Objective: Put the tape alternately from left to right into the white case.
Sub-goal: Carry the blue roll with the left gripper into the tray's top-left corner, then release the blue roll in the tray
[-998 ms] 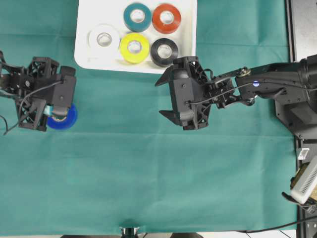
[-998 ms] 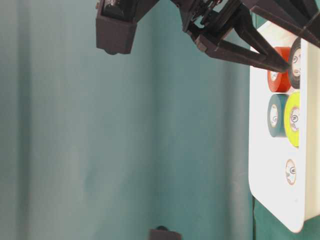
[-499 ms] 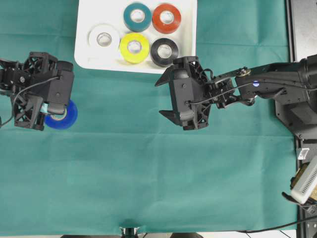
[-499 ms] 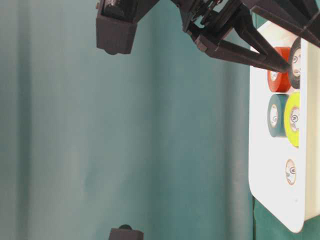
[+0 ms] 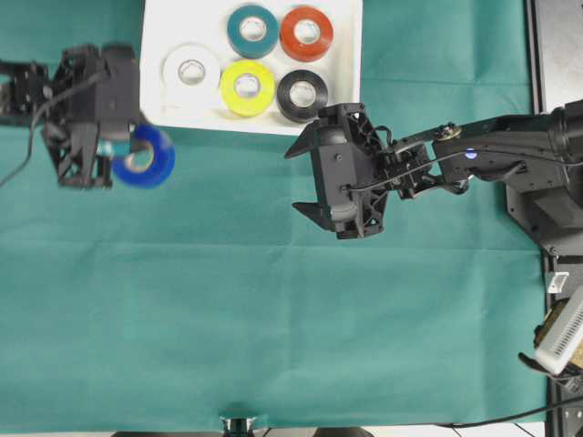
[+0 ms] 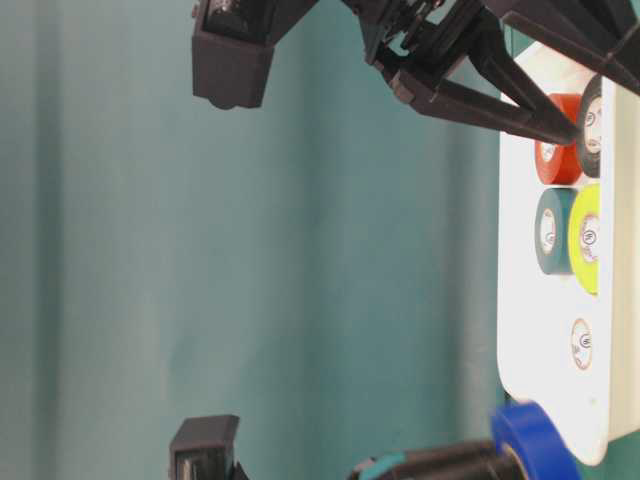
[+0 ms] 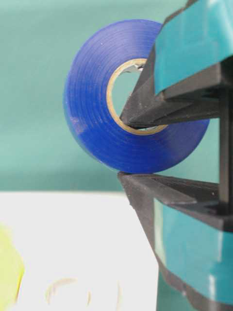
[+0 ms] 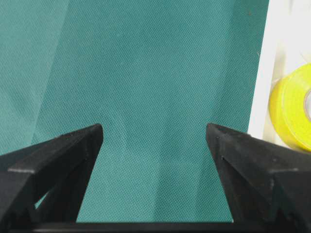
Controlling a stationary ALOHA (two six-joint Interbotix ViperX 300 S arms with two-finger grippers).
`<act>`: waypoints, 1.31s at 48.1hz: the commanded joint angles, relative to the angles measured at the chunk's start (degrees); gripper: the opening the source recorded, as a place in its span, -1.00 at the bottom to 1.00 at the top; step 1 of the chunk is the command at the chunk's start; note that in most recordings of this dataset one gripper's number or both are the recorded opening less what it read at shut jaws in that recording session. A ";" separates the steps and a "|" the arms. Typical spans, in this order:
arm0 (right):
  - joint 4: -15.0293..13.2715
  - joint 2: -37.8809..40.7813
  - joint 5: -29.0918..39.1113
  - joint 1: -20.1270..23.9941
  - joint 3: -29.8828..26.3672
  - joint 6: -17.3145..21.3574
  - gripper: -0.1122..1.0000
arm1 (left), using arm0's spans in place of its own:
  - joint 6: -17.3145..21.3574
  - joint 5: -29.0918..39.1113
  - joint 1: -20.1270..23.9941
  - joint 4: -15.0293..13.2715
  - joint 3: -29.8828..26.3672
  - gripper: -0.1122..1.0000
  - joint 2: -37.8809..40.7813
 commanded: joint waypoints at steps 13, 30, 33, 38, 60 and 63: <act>0.09 -0.53 -0.35 0.18 -0.62 0.09 0.60 | 9.40 -6.24 9.58 0.18 -2.72 -0.35 4.92; 0.18 -0.53 -0.35 0.18 -0.70 0.09 0.60 | 16.26 -7.91 16.26 0.09 -9.49 -0.35 12.57; 0.09 -0.53 -0.35 0.18 -0.62 0.09 0.60 | 17.23 -7.91 17.14 0.18 -10.63 -0.35 13.80; 0.09 -0.44 -0.35 0.18 -0.70 0.09 0.60 | 18.46 -8.00 18.63 0.09 -12.57 -0.35 15.91; 0.09 0.26 -0.35 0.18 -0.88 0.09 0.60 | 18.54 -10.20 22.24 0.09 -15.56 -0.34 19.78; 0.09 0.26 -0.35 0.18 -0.97 0.09 0.60 | 18.54 -10.20 22.24 0.00 -15.47 -0.34 19.86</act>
